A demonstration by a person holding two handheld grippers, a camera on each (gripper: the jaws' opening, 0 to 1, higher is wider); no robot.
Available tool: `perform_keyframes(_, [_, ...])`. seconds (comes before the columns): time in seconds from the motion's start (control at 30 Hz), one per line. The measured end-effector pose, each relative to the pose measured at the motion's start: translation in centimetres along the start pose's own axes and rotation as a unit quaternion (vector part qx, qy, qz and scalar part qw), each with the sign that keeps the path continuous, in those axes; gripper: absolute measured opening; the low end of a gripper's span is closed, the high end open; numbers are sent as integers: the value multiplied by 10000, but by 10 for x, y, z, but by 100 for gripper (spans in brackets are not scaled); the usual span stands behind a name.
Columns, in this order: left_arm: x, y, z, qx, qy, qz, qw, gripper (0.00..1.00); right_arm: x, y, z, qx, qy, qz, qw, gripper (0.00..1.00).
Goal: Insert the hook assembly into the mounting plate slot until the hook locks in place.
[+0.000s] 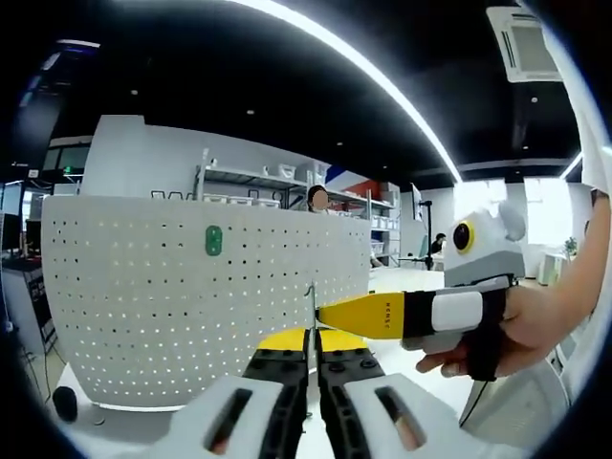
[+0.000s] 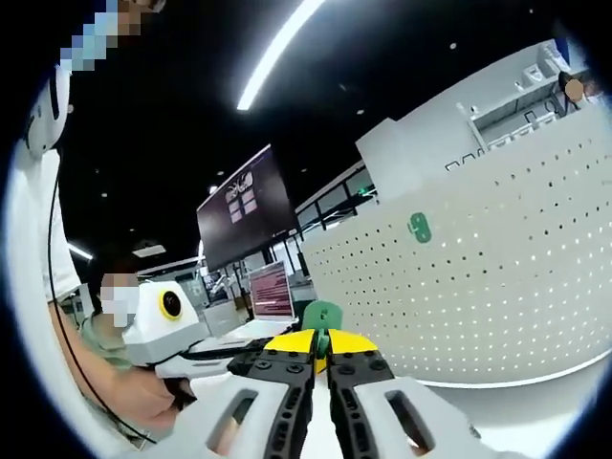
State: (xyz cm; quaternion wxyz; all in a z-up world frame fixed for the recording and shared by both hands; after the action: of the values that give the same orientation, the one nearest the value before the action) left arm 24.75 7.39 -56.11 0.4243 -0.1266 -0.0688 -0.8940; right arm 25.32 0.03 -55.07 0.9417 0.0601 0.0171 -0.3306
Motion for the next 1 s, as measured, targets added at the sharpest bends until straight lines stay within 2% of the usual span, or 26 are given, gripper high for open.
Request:
perform_keyframes(0.2, [0,0,1,34,98,23,9999,1,-1,1,1,-5,67,-3,10000,1])
perform_keyframes(0.43, [-2,0,1,14,-25,23,10000,2,-1,2,1,-69,-65,14,10000,0])
perform_keyframes(0.5, [-2,0,1,8,223,35,9997,3,-2,2,0,-77,-74,25,9999,0])
perform_keyframes(0.6, [-2,-1,-1,-30,293,40,9996,5,-2,3,0,-118,-97,45,9999,0])
perform_keyframes(0.77, [-9,-3,-6,-132,182,94,9997,24,1,2,0,-107,-36,29,9999,0])
perform_keyframes(0.87, [-11,-3,-7,-120,185,131,9997,40,1,1,-1,-158,1,34,9999,0])
perform_keyframes(1.0, [-16,-3,-8,-104,175,252,9995,67,2,1,-2,-167,36,16,9999,0])
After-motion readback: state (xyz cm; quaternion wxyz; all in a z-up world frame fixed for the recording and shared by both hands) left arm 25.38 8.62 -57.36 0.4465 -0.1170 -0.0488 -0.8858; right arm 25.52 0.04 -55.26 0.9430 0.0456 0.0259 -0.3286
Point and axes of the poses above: the point that each gripper's makers call its tool centre point, and the gripper's own axes: y roughly forward along the fingers, x roughly to its right, z roughly out of its top, the point moved 5 cm from there along -y, roughly backward along the fingers, and after that the axes turned 14 degrees about -y, right-handed, at the moved point
